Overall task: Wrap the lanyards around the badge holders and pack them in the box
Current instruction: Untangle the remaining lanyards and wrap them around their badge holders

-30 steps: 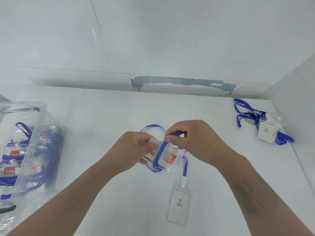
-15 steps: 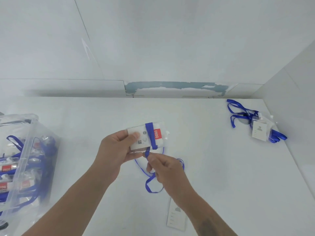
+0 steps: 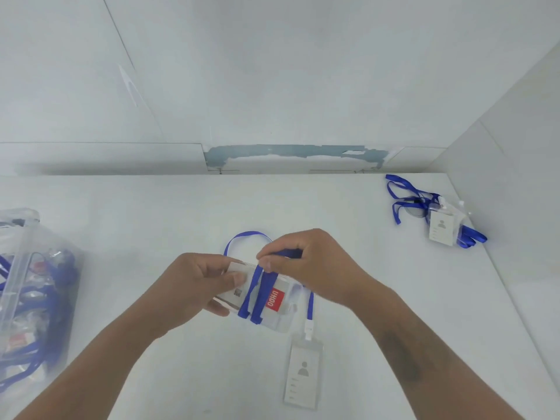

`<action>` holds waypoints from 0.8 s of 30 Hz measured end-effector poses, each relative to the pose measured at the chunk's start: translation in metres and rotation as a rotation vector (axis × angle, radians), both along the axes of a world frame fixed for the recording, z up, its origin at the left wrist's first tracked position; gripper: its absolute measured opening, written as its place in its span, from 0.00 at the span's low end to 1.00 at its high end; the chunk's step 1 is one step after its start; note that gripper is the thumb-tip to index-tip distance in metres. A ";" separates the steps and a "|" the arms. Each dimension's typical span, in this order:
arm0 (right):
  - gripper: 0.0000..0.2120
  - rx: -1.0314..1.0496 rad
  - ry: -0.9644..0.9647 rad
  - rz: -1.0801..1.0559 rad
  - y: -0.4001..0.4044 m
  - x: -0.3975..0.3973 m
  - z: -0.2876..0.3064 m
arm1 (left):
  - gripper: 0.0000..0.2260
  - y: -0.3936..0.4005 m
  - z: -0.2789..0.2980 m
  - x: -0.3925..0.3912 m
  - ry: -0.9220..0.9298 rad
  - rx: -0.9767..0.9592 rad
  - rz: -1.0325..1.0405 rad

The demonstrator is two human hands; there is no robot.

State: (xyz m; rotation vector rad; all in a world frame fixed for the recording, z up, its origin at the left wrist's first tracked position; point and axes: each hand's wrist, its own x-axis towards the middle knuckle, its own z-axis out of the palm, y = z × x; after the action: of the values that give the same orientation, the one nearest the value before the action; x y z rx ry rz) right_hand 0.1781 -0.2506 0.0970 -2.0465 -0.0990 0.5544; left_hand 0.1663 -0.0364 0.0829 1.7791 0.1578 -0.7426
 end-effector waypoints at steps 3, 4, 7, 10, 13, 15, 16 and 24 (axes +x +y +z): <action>0.04 0.260 0.158 -0.173 0.000 0.002 -0.012 | 0.07 0.005 0.004 0.002 0.070 -0.167 0.020; 0.04 0.344 0.223 -0.217 0.003 -0.001 -0.017 | 0.07 0.006 0.005 0.002 0.095 -0.229 0.023; 0.10 0.455 0.313 -0.305 0.019 -0.014 -0.028 | 0.18 0.007 -0.001 0.003 0.146 -0.344 0.118; 0.07 0.230 0.277 -0.379 0.035 -0.027 -0.037 | 0.10 0.001 -0.008 0.003 0.151 -0.341 0.338; 0.14 0.176 0.212 -0.277 0.045 -0.040 -0.035 | 0.07 -0.001 -0.016 0.003 0.129 -0.280 0.518; 0.16 0.094 0.151 -0.186 0.048 -0.049 -0.032 | 0.06 0.000 -0.020 0.004 0.066 -0.151 0.591; 0.16 0.003 0.092 -0.127 0.048 -0.052 -0.031 | 0.05 0.000 -0.021 0.004 0.017 -0.067 0.589; 0.07 -0.336 -0.232 0.144 0.024 -0.021 0.005 | 0.12 0.007 -0.013 0.003 -0.110 0.150 0.104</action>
State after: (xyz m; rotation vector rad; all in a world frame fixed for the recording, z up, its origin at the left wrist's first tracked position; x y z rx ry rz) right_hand 0.1568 -0.2269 0.1024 -2.4415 -0.3107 0.4414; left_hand 0.1690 -0.0289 0.0699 1.9339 0.2357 -0.5687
